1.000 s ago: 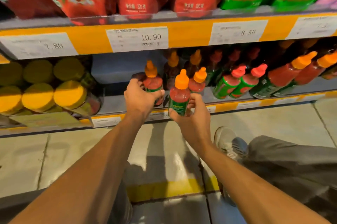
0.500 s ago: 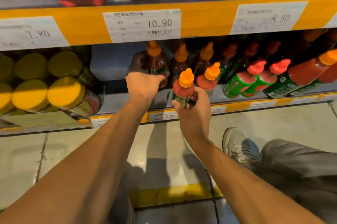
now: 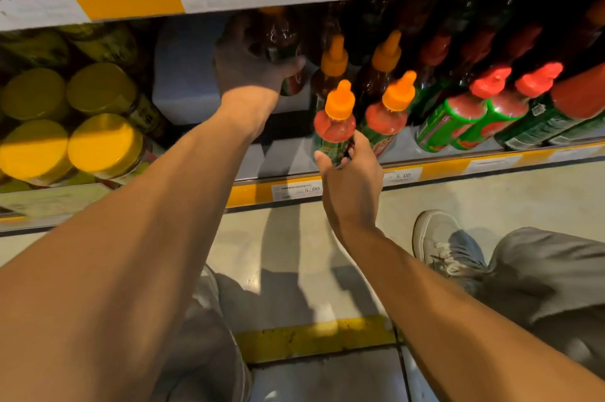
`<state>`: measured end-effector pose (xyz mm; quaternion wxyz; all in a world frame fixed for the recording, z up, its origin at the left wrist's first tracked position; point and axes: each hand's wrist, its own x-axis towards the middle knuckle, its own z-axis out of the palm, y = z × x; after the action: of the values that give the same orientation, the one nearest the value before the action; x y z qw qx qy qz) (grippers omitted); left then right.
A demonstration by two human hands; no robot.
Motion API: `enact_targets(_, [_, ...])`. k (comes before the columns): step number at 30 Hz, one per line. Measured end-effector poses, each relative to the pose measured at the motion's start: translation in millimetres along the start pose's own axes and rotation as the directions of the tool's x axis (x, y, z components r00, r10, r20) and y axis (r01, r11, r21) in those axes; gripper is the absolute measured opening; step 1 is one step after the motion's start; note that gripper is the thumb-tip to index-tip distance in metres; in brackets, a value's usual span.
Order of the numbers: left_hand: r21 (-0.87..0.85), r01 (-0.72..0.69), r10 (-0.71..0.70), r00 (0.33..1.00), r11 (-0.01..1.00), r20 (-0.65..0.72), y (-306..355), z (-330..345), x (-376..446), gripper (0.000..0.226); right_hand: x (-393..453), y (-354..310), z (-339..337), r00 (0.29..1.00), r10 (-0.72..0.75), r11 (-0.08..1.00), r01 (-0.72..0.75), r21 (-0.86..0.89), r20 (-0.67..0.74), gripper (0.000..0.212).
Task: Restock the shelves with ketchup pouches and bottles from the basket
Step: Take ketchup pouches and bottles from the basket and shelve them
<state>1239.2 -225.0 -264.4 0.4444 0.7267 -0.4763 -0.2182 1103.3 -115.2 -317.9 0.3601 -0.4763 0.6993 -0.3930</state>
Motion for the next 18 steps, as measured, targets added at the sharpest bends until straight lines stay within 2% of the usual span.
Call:
enact_targets(3, [-0.096, 0.006, 0.004, 0.994, 0.995, 0.111, -7.2, 4.5, 12.2, 0.08, -0.1, 2.1, -2.2, 0.999, -0.04, 0.995, 0.038, -0.094, -0.023, 0.035])
enact_targets(7, [-0.007, -0.045, 0.046, 0.992, 0.999, 0.121, -14.2, 5.0, 17.0, 0.082, 1.4, 3.4, -7.0, 0.999, -0.038, 0.992, 0.037, -0.123, -0.004, 0.022])
enact_targets(10, [-0.044, -0.04, 0.046, 0.99, 0.998, 0.131, -22.5, 4.3, 13.3, 0.08, 2.2, 4.4, -8.5, 1.0, 0.0, 0.989, 0.0, -0.145, 0.001, 0.019])
enact_targets(12, [-0.011, -0.047, 0.048, 0.991, 0.999, 0.129, -27.5, 5.8, 12.9, 0.072, 3.9, 6.8, -9.4, 1.0, 0.005, 0.984, -0.005, -0.177, 0.004, 0.018])
enact_targets(18, [-0.095, -0.039, 0.049, 0.993, 0.995, 0.105, -24.0, 13.0, 16.1, 0.065, 5.5, 14.8, -12.5, 0.999, -0.041, 0.973, 0.04, -0.228, 0.002, 0.026])
